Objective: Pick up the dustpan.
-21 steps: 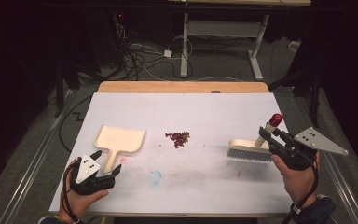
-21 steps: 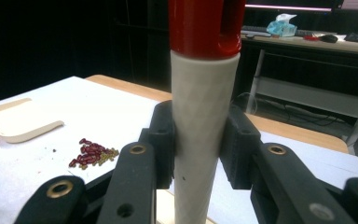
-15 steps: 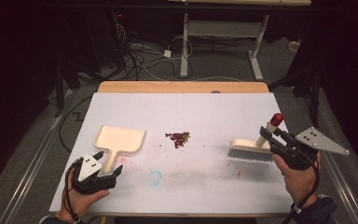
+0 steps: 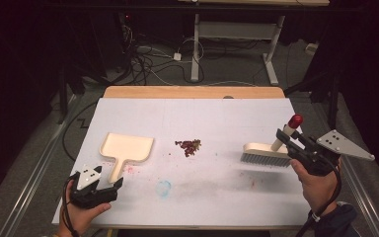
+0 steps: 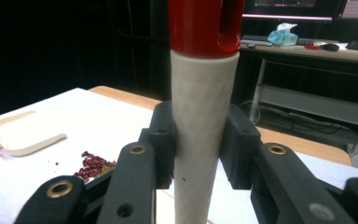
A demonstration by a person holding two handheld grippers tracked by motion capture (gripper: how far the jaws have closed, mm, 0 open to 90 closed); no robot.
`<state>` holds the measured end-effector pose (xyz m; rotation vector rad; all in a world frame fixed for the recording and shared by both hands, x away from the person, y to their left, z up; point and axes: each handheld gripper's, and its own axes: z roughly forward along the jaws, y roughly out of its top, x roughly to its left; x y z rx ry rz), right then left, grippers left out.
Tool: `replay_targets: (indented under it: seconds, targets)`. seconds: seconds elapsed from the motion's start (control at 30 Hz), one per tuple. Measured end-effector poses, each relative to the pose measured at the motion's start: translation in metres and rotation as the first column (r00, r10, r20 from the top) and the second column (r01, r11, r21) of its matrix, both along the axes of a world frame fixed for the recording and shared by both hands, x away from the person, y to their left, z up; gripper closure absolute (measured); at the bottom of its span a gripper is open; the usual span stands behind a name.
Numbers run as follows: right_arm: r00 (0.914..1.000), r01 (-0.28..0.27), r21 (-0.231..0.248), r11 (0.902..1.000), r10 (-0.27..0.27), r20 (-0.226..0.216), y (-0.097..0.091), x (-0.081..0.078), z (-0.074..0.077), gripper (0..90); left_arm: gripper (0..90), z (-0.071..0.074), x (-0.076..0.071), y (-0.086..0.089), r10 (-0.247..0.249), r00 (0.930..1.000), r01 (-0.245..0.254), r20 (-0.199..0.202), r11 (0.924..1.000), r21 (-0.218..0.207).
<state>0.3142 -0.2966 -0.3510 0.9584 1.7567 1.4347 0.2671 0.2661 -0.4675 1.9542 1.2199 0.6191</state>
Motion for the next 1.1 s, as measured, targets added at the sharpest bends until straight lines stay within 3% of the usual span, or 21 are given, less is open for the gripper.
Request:
replay_targets:
  seconds: [0.03, 0.07, 0.1, 0.13, 0.2, 0.23, 0.4, 0.47, 0.57, 0.67, 0.7, 0.73, 0.77, 0.93, 1.03, 1.1]
  targets:
    - [1.0, -0.002, 0.0, 1.0, 0.002, -0.001, 0.0, 0.0, 0.001, 69.8, 18.5, -0.001, 0.0, 0.001, 0.008, 0.9998, -0.008, -0.02, 0.9999, -0.014]
    - [1.0, -0.004, 0.006, 1.0, 0.004, 0.0, 0.001, 0.001, 0.001, 69.8, 18.4, -0.006, 0.006, 0.002, 0.055, 0.9959, -0.055, -0.073, 0.9985, -0.005]
    - [1.0, -0.008, 0.01, 0.9999, 0.008, 0.0, 0.001, 0.001, 0.001, 69.8, 18.5, -0.009, 0.011, 0.003, 0.065, 0.9927, -0.066, -0.102, 0.9977, -0.011]
    - [1.0, -0.008, 0.01, 0.9999, 0.008, 0.0, 0.001, 0.001, 0.001, 69.8, 18.4, -0.009, 0.011, 0.003, 0.065, 0.9927, -0.066, -0.102, 0.9977, -0.011]
    - [0.9998, -0.022, 0.009, 0.9997, 0.022, -0.001, 0.004, 0.001, 0.001, 69.8, 18.5, -0.013, 0.02, 0.004, 0.083, 0.9862, -0.087, -0.143, 0.996, -0.02]
    - [0.9997, -0.024, 0.008, 0.9997, 0.024, -0.001, 0.006, 0.001, 0.002, 69.8, 18.5, -0.016, 0.029, 0.003, 0.107, 0.9798, -0.113, -0.169, 0.9932, -0.028]
    - [0.9997, -0.023, 0.001, 0.9997, 0.023, -0.003, 0.008, 0.001, 0.0, 69.7, 19.8, -0.021, 0.045, -0.004, 0.101, 0.9746, -0.105, -0.199, 0.9945, -0.005]
    - [0.9998, -0.021, -0.002, 0.9998, 0.021, -0.006, 0.008, 0.001, 0.0, 69.7, 19.8, -0.022, 0.048, -0.006, 0.096, 0.9741, -0.1, -0.205, 0.9949, -0.011]
    - [0.9997, -0.022, -0.004, 0.9997, 0.022, -0.009, 0.009, 0.001, -0.001, 69.7, 24.7, -0.025, 0.06, -0.013, 0.106, 0.9698, -0.103, -0.22, 0.9944, 0.026]
    - [0.9997, -0.024, -0.006, 0.9997, 0.024, -0.009, 0.009, 0.001, -0.002, 69.7, 26.7, -0.025, 0.064, -0.014, 0.115, 0.9689, -0.112, -0.219, 0.9934, 0.024]
    - [0.9996, -0.027, -0.012, 0.9996, 0.027, -0.01, 0.009, 0.001, -0.002, 69.7, 34.3, -0.024, 0.065, -0.013, 0.119, 0.9689, -0.117, -0.217, 0.9929, 0.022]
    - [0.9996, -0.027, -0.012, 0.9996, 0.027, -0.01, 0.009, 0.001, -0.002, 69.7, 34.3, -0.024, 0.067, -0.013, 0.127, 0.9686, -0.126, -0.214, 0.9918, 0.019]
    - [0.9995, -0.026, -0.007, 0.9996, 0.026, -0.017, 0.009, 0.002, -0.003, 69.8, 40.9, -0.024, 0.069, -0.013, 0.132, 0.9677, -0.131, -0.215, 0.9912, 0.016]
    - [0.9992, -0.028, -0.015, 0.9995, 0.027, -0.031, 0.011, 0.003, -0.006, 69.7, 50.9, -0.025, 0.073, -0.016, 0.141, 0.9688, -0.139, -0.204, 0.99, 0.027]
    - [0.9986, -0.036, -0.021, 0.9991, 0.035, -0.039, 0.013, 0.004, -0.008, 69.7, 61.8, -0.025, 0.074, -0.019, 0.144, 0.9704, -0.139, -0.194, 0.9895, 0.04]
    - [0.9986, -0.036, -0.021, 0.9991, 0.035, -0.038, 0.014, 0.004, -0.008, 69.7, 63.4, -0.024, 0.075, -0.022, 0.137, 0.9729, -0.128, -0.186, 0.99, 0.06]
